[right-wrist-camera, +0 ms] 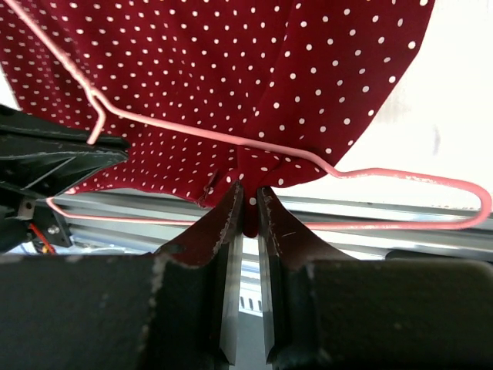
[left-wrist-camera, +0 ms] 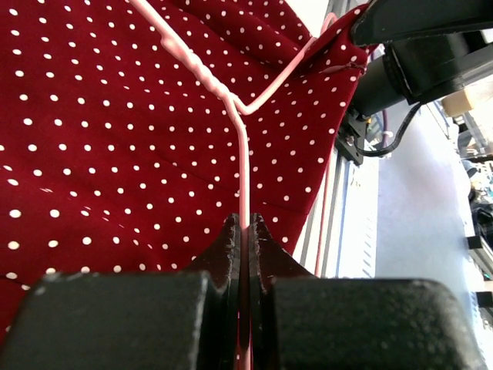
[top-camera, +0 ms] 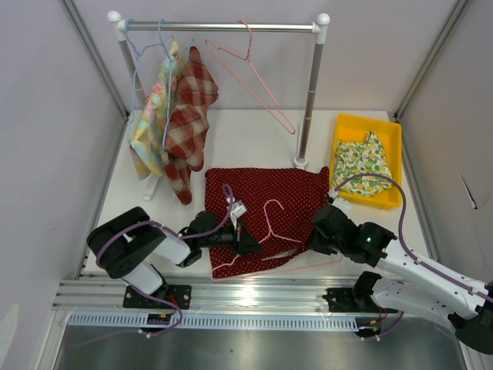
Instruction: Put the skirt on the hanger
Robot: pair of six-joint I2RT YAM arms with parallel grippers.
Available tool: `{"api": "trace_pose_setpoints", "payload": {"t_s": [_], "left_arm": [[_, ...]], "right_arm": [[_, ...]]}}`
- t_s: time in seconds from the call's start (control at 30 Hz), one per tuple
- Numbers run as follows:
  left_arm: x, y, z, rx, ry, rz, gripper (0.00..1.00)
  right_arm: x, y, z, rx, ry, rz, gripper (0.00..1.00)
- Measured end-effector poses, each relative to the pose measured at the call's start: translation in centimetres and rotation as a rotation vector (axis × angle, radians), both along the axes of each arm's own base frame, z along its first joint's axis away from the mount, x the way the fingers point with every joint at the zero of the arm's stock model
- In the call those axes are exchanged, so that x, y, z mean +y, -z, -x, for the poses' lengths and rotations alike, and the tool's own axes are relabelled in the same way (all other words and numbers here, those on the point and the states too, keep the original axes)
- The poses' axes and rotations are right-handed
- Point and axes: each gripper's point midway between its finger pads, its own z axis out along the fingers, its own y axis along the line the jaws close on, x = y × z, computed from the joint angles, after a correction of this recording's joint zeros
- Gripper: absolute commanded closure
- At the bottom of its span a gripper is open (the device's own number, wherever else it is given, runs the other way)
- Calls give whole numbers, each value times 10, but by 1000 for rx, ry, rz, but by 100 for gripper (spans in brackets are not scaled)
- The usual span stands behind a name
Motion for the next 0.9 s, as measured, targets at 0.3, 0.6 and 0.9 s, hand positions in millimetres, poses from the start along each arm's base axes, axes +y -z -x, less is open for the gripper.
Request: {"api": "trace_pose_setpoints", "payload": {"t_s": [0.3, 0.6, 0.9], "left_arm": [[5, 9, -14, -64, -49, -91, 100], [6, 6, -26, -188, -83, -184, 100], [11, 16, -31, -254, -143, -287, 100]], "right_arm": [[6, 4, 2, 20, -35, 1, 85], [3, -14, -11, -10, -10, -32, 85], [-6, -34, -32, -29, 32, -79, 86]]}}
